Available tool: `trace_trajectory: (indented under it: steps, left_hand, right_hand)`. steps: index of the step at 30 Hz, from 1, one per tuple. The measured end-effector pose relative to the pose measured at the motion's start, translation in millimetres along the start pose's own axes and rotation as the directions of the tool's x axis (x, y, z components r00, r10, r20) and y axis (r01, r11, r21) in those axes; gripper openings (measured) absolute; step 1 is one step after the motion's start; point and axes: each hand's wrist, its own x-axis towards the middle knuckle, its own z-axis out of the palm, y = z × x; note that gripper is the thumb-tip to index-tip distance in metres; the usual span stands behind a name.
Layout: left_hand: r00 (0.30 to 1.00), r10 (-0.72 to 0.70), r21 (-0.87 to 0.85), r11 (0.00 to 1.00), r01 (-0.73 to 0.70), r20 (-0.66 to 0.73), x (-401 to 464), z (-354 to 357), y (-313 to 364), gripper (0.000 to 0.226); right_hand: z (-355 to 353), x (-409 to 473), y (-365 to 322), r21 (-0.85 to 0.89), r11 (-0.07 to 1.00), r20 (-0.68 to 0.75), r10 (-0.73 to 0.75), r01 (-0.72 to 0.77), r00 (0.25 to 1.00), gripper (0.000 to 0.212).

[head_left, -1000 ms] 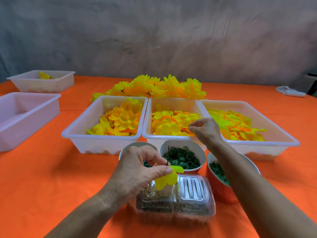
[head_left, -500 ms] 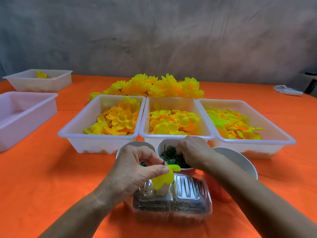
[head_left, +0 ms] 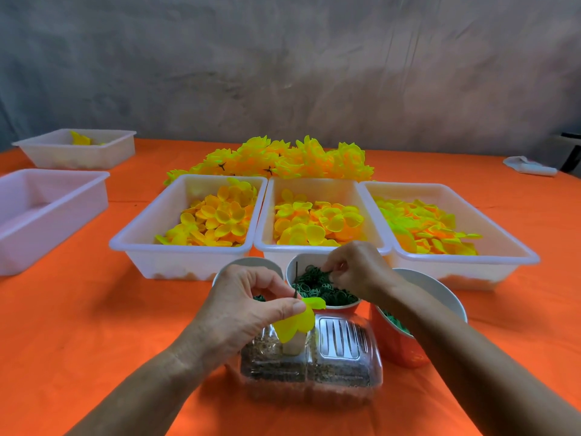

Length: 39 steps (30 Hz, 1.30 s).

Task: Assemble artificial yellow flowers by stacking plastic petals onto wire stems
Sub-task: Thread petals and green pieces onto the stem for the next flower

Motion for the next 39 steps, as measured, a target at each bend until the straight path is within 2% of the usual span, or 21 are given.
trace_trajectory:
  steps: [3, 6, 10, 12, 14, 20, 25, 27, 30, 35, 37, 39]
  left_hand:
    - [1.000, 0.002, 0.004, 1.000, -0.002, 0.000, 0, 0, 0, 0.018]
    - [1.000, -0.006, -0.012, 1.000, 0.006, -0.007, -1, 0, -1, 0.020]
    - [1.000, -0.007, -0.009, 1.000, 0.007, -0.010, -1, 1, -1, 0.018]
    - [1.000, -0.012, -0.011, 1.000, 0.011, -0.020, 0, 1, -3, 0.018]
    - [1.000, -0.007, 0.001, 1.000, 0.007, -0.028, 0, 1, -3, 0.017]
    - [1.000, 0.013, -0.005, 1.000, -0.013, -0.024, -1, 2, -1, 0.012]
    - [0.999, 0.005, -0.002, 1.000, -0.005, -0.038, 0, 2, -4, 0.016]
    - [0.999, 0.003, -0.001, 1.000, -0.003, -0.033, 0, 2, -4, 0.017]
    - [0.999, 0.001, 0.002, 1.000, -0.001, -0.033, -1, 1, -2, 0.017]
    - [1.000, 0.007, -0.017, 1.000, -0.008, -0.030, -2, 1, 0, 0.017]
    - [0.999, 0.017, -0.002, 1.000, -0.017, -0.034, -1, 1, -3, 0.017]
    - [0.999, 0.017, -0.007, 1.000, -0.017, -0.041, 0, 1, -7, 0.018]
  right_hand:
    - [2, -5, 2, 0.338, 0.937, -0.013, 0.101, -0.091, 0.995, 0.023]
    - [3, -12, 2, 0.652, 0.751, 0.012, 0.134, -0.110, 0.991, 0.028]
    - [2, -16, -4, 0.827, 0.546, 0.034, 0.182, -0.130, 0.983, 0.027]
    - [3, -16, -5, 0.846, 0.511, 0.043, 0.219, -0.152, 0.975, 0.023]
    - [4, -15, -5, 0.833, 0.526, 0.045, 0.247, -0.173, 0.968, 0.019]
    - [10, -15, -7, 0.668, 0.721, 0.001, 0.247, -0.185, 0.969, 0.015]
    - [10, -17, -7, 0.471, 0.875, -0.105, 0.179, -0.109, 0.978, 0.012]
    - [9, -17, -7, 0.446, 0.890, -0.109, 0.156, -0.092, 0.982, 0.015]
    - [9, -17, -8, 0.538, 0.836, -0.066, 0.170, -0.108, 0.983, 0.024]
    - [5, -22, -19, 0.791, 0.600, -0.005, 0.203, -0.120, 0.979, 0.020]
    - [0, -26, -26, 0.849, 0.519, 0.008, 0.180, -0.102, 0.984, 0.024]
    - [-5, -31, -34, 0.889, 0.453, -0.002, 0.160, -0.072, 0.987, 0.020]
